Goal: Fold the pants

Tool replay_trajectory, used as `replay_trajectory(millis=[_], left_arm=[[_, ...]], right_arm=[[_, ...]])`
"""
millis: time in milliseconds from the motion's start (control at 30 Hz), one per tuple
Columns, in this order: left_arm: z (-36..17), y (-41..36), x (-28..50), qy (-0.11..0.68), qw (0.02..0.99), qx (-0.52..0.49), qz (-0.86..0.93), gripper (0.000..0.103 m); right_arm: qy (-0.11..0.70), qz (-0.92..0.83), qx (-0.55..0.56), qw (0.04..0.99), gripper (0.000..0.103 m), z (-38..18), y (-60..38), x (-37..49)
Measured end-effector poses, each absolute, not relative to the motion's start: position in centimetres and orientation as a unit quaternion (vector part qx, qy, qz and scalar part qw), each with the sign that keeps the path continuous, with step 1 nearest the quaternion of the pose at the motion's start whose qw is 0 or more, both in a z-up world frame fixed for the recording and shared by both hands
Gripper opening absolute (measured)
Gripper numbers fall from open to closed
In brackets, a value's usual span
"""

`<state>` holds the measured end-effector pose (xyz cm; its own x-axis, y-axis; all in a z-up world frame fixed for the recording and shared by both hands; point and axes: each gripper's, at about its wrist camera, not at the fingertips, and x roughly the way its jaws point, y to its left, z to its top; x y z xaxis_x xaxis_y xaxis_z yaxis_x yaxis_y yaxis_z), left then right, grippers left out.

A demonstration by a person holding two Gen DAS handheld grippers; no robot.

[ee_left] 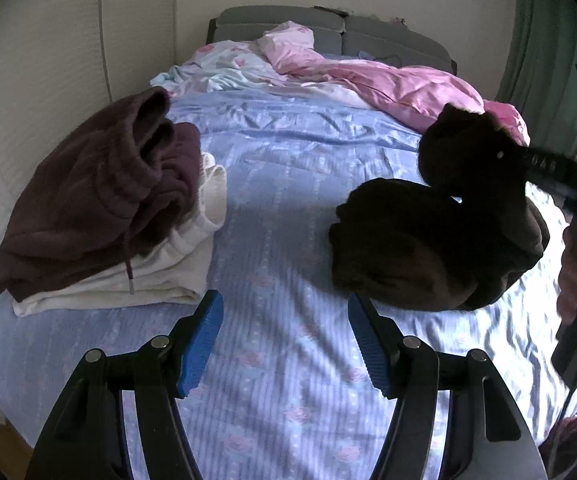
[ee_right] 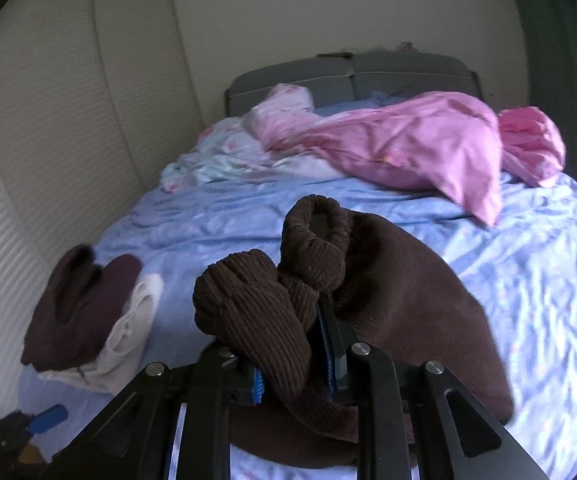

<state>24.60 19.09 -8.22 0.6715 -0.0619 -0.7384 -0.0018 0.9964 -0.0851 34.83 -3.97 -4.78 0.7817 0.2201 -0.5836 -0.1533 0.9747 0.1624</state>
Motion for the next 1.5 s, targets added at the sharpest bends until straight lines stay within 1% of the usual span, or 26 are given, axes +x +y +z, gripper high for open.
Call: replay_trajectory(millis=[233, 367, 433, 500, 633, 867, 900, 933, 967, 1000, 1033, 1167, 1267, 1367, 1500], left_arm=[[-9.0, 20.8, 24.4, 0.401, 0.915, -0.046, -0.006, 0.064], [-9.6, 21.0, 24.5, 0.404, 0.914, -0.043, -0.003, 0.064], [-9.7, 21.0, 24.8, 0.405, 0.913, -0.045, -0.002, 0.064], [-9.7, 20.8, 24.9, 0.403, 0.914, -0.045, 0.0, 0.068], [-9.5, 20.2, 25.2, 0.395, 0.918, -0.041, -0.003, 0.071], [-8.8, 18.8, 26.1, 0.382, 0.923, -0.036, -0.017, 0.081], [-8.7, 18.5, 26.3, 0.382, 0.923, -0.034, -0.019, 0.081], [-8.6, 18.2, 26.6, 0.382, 0.923, -0.034, -0.019, 0.081], [-8.6, 18.0, 26.9, 0.383, 0.923, -0.037, -0.021, 0.082], [-8.6, 17.8, 27.1, 0.385, 0.922, -0.041, -0.022, 0.082], [-8.7, 17.7, 27.3, 0.387, 0.921, -0.045, -0.025, 0.082], [-8.5, 17.5, 27.3, 0.39, 0.919, -0.047, -0.024, 0.082], [-7.9, 17.0, 26.2, 0.374, 0.925, -0.049, -0.047, 0.082], [-7.3, 16.0, 25.5, 0.359, 0.928, -0.06, -0.076, 0.082], [-7.1, 13.6, 26.7, 0.363, 0.92, -0.08, -0.12, 0.081]], right_arm=[[0.334, 0.131, -0.002, 0.934, 0.023, -8.7, 0.6, 34.1], [0.352, 0.139, -0.021, 0.925, 0.024, -10.7, 1.5, 33.5], [0.363, 0.146, -0.026, 0.92, 0.027, -11.4, 1.5, 33.1], [0.369, 0.149, -0.036, 0.917, 0.029, -12.0, 1.4, 32.5], [0.388, 0.176, -0.066, 0.902, 0.033, -12.5, 1.4, 32.2], [0.424, 0.226, -0.065, 0.875, 0.041, -12.7, 0.0, 32.0], [0.427, 0.233, -0.071, 0.871, 0.048, -12.7, 0.0, 31.9], [0.43, 0.251, -0.078, 0.864, 0.066, -12.8, 0.0, 31.8], [0.437, 0.274, -0.076, 0.853, 0.081, -12.9, 0.1, 31.7], [0.444, 0.29, -0.07, 0.845, 0.103, -13.1, 0.1, 31.6], [0.456, 0.305, -0.066, 0.834, 0.103, -13.3, 0.4, 31.5], [0.439, 0.3, -0.088, 0.842, 0.103, -13.1, 1.0, 30.4], [0.425, 0.315, -0.065, 0.846, 0.102, -11.6, -0.3, 29.1], [0.393, 0.313, -0.046, 0.864, 0.102, -9.1, -2.4, 27.7], [0.326, 0.238, -0.065, 0.913, 0.102, -6.2, -5.9, 27.3]])
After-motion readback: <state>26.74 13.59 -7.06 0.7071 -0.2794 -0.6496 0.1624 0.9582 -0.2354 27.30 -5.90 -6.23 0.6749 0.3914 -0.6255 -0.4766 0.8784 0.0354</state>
